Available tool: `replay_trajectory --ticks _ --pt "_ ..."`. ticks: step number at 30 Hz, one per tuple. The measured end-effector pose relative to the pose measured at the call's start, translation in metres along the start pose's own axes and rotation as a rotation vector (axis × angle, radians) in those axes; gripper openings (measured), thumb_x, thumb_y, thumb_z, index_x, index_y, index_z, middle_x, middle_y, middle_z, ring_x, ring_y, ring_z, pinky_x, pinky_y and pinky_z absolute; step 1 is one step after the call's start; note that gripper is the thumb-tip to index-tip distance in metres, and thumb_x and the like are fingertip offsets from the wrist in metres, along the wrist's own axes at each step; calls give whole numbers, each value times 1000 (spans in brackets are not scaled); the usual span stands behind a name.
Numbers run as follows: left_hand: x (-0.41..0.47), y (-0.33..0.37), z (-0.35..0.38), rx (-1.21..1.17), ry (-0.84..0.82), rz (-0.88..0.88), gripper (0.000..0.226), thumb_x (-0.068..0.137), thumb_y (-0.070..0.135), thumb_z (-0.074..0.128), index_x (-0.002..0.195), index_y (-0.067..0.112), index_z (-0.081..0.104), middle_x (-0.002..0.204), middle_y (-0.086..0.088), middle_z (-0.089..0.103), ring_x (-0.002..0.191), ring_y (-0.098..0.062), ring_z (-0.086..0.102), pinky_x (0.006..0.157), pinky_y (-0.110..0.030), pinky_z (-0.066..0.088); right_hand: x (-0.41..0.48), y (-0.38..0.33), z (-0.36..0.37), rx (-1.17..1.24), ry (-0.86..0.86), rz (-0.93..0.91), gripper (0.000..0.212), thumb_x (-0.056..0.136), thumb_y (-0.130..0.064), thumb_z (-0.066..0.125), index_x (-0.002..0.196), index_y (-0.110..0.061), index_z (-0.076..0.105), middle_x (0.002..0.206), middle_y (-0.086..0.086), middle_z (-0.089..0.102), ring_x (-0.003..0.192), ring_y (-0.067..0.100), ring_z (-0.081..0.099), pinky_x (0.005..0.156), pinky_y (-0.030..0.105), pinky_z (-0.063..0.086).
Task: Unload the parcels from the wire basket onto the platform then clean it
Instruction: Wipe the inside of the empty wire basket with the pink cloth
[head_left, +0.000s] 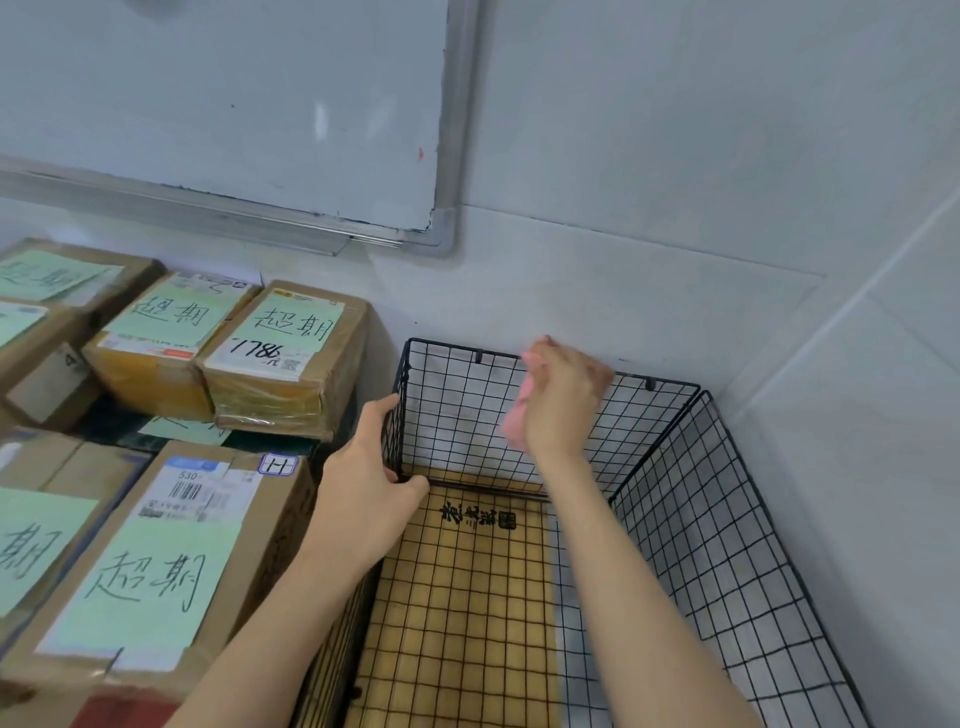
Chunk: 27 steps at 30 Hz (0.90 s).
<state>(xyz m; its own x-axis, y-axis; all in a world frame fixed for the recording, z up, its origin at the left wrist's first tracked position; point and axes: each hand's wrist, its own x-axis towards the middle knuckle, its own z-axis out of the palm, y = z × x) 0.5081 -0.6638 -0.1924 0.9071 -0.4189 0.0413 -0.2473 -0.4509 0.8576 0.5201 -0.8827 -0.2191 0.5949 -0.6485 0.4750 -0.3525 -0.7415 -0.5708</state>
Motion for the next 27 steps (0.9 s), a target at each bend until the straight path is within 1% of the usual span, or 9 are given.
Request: replay_trajectory --ticks 4,7,9,10,13,17,20,23,27 --pt "0 2 -4 -15 20 -4 72 84 3 67 142 34 38 79 19 50 74 -11 63 54 -5 43 -15 -44 27 80 -41 -28 34 97 -2 50 118 -20 69 130 2 64 118 19 60 96 23 40" --pt "-1 2 -5 -47 17 -12 68 86 3 65 141 33 40 80 19 51 74 -11 63 54 -4 43 -11 -24 -2 32 -139 -134 31 98 -13 50 124 -21 67 131 4 63 108 24 66 88 41 57" --pt "-2 3 -4 -64 26 -15 68 87 4 65 142 35 40 78 18 49 77 -15 64 54 -3 42 -5 3 -29 -21 -129 -128 39 95 -27 42 126 -20 66 134 5 61 105 27 68 85 45 59" --pt "-2 3 -4 -70 25 -13 68 88 4 64 143 34 40 79 18 48 76 -15 64 54 -2 42 -3 18 -41 -42 -112 -90 42 94 -30 40 126 -19 65 136 5 60 108 26 66 91 43 56" --pt "-1 3 -3 -84 24 -8 68 88 3 64 143 32 38 82 21 47 73 -10 61 56 0 40 2 42 -53 -62 -18 59 33 100 -19 47 128 -18 65 141 4 56 118 24 61 98 30 44" --pt "1 0 -1 -68 24 -9 72 85 4 68 144 31 37 82 16 55 71 -18 65 55 -3 43 -5 6 -13 115 119 152 24 96 -2 53 107 -9 72 124 12 62 118 27 55 97 29 44" --pt "0 0 -2 -44 24 -3 72 85 5 68 144 31 36 82 17 53 71 -11 62 55 0 40 -18 -25 13 196 -17 29 23 97 -9 56 114 -14 72 130 5 62 120 20 56 106 33 42" --pt "-1 3 -5 -42 15 5 69 87 5 67 144 30 37 81 19 49 71 -6 59 56 1 40 -12 -20 -5 109 -153 -91 31 99 -18 53 127 -21 66 140 3 57 118 22 60 101 37 49" --pt "-2 6 -5 -52 27 6 67 88 6 67 143 31 38 80 19 48 71 -4 57 56 1 39 1 34 -58 -111 -168 -17 38 100 -14 48 136 -19 57 147 4 50 122 27 58 99 41 49"
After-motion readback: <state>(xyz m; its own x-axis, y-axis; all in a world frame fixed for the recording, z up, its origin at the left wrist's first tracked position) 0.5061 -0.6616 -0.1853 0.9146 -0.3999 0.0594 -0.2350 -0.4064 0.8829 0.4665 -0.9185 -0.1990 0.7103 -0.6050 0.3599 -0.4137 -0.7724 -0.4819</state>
